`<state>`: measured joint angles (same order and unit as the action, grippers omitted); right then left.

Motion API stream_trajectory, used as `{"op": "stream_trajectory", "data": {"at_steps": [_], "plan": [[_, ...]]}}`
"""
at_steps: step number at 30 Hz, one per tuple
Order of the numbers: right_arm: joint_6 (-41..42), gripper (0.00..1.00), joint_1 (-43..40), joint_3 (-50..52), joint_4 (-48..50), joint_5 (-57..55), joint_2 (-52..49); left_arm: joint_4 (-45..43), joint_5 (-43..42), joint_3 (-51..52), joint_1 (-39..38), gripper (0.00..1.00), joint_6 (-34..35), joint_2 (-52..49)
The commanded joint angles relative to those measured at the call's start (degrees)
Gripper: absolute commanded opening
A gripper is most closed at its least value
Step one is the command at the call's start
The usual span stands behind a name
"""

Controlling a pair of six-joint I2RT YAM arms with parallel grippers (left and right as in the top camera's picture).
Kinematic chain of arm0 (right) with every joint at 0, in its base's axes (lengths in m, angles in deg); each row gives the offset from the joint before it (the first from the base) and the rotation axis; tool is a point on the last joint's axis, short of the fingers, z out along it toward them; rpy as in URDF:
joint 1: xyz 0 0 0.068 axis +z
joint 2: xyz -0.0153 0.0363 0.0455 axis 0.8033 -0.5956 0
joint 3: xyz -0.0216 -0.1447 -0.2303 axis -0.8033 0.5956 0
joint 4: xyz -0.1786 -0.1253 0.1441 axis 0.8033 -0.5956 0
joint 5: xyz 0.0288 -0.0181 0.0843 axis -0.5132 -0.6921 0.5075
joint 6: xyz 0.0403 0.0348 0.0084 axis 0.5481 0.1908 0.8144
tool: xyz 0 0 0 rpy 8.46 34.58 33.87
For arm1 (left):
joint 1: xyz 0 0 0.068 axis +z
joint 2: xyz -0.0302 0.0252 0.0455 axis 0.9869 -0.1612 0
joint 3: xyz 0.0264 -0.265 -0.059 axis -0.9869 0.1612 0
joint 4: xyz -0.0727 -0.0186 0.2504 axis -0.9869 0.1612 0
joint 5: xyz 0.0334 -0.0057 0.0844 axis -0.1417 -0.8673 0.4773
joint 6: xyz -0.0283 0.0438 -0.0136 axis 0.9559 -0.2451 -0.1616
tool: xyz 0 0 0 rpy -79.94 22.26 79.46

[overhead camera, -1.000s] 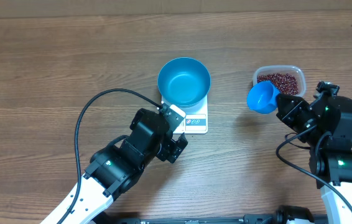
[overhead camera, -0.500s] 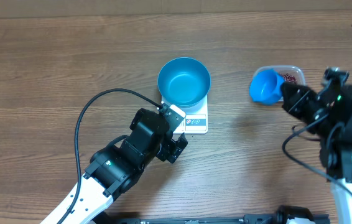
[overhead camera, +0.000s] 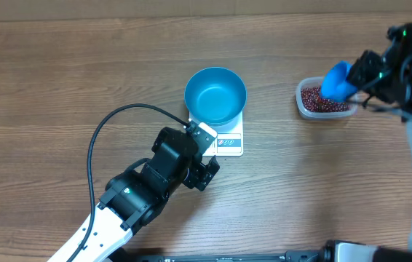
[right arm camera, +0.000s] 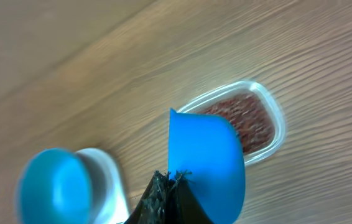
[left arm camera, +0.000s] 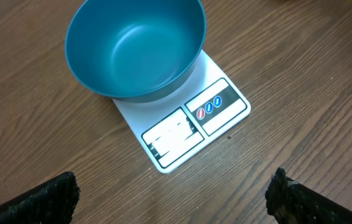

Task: Scoop item into bowl and weigh 150g on scale
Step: 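Raise the right gripper and lower the blue cup into the beans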

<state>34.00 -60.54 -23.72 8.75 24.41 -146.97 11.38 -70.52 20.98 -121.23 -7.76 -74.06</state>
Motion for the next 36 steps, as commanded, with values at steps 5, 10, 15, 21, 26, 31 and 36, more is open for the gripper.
{"op": "stream_trajectory", "data": {"at_steps": [5, 10, 15, 21, 26, 31, 36], "plan": [[-10.6, 0.04, -0.2, -5.5, -0.9, -12.1, -7.0, -0.2, 0.7, 0.3, 0.1, 1.0, 0.8, -0.3], [-15.6, 0.04, 0.0, -5.4, 0.1, -15.4, -9.4, -0.2, 0.7, 0.3, 0.1, 0.99, 0.8, -0.2], [-19.1, 0.04, 0.8, -5.4, 2.0, -17.4, -11.1, -0.2, 0.7, 0.3, 0.1, 0.99, 0.8, -0.3], [-20.2, 0.04, 2.9, -5.4, 3.4, -17.3, -13.6, -0.2, 0.7, 0.3, 0.1, 0.99, 0.8, -0.3], [-20.1, 0.04, 6.3, -5.4, 4.3, -19.7, -15.9, -0.2, 0.7, 0.3, 0.1, 1.0, 0.8, -0.3], [-20.1, 0.04, 9.4, -5.4, 4.3, -26.8, -18.1, -0.2, 0.7, 0.3, 0.1, 1.0, 0.8, -0.2], [-19.6, 0.04, 10.4, -5.3, 2.8, -29.2, -19.4, -0.2, 0.7, 0.3, 0.1, 1.0, 0.8, -0.3]]}}
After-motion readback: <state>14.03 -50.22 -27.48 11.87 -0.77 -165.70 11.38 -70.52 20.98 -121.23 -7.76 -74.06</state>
